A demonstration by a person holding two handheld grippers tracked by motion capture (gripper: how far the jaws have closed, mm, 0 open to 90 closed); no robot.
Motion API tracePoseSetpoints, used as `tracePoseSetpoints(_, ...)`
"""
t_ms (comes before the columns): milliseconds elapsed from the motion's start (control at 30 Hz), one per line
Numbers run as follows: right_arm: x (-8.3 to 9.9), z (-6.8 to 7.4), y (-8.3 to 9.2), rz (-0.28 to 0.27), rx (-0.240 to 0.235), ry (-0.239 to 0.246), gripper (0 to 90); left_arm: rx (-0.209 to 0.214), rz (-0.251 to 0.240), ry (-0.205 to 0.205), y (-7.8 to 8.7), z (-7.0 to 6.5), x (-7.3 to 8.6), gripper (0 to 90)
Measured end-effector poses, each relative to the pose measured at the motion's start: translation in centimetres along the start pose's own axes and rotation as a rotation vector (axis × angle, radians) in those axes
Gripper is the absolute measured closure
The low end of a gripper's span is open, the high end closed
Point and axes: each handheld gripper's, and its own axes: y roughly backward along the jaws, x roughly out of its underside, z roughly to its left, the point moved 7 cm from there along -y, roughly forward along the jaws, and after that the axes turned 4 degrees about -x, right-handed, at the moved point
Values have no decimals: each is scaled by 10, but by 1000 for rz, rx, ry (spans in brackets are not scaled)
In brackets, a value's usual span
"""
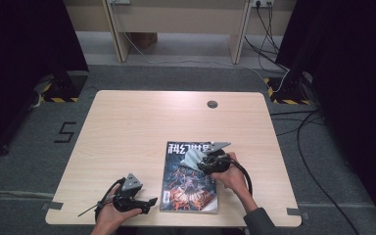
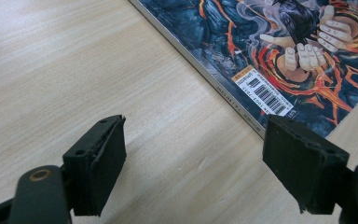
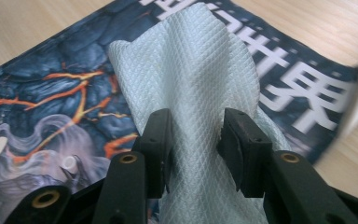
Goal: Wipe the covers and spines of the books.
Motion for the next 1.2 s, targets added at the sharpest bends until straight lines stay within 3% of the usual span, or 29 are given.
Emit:
tracePoseSetpoints(200, 0, 5, -1, 5, 26, 22, 562, -2, 0, 0, 0, 0, 0, 207)
tracePoseSetpoints(400, 2, 34, -5, 22, -59, 103, 555, -5, 3, 1, 0, 2, 0, 206)
tracePoseSetpoints(500, 4, 39, -4, 15, -75, 123, 556, -5, 1, 0, 0, 1, 0, 206)
tracePoseSetpoints(600, 5, 34, -2, 10, -87, 105, 565, -4, 2, -2, 0, 1, 0, 206)
tracePoseSetpoints(700, 6, 17, 1, 2, -33, 78, 552, -6, 5, 2, 0, 2, 0, 206)
tracePoseSetpoints(900, 12, -13, 11, -26, 27, 9, 549, -5, 8, -2, 0, 1, 1, 206)
tracePoseSetpoints(1200, 13, -14, 12, -27, 36, 17, 533, -5, 10, -1, 0, 1, 1, 205)
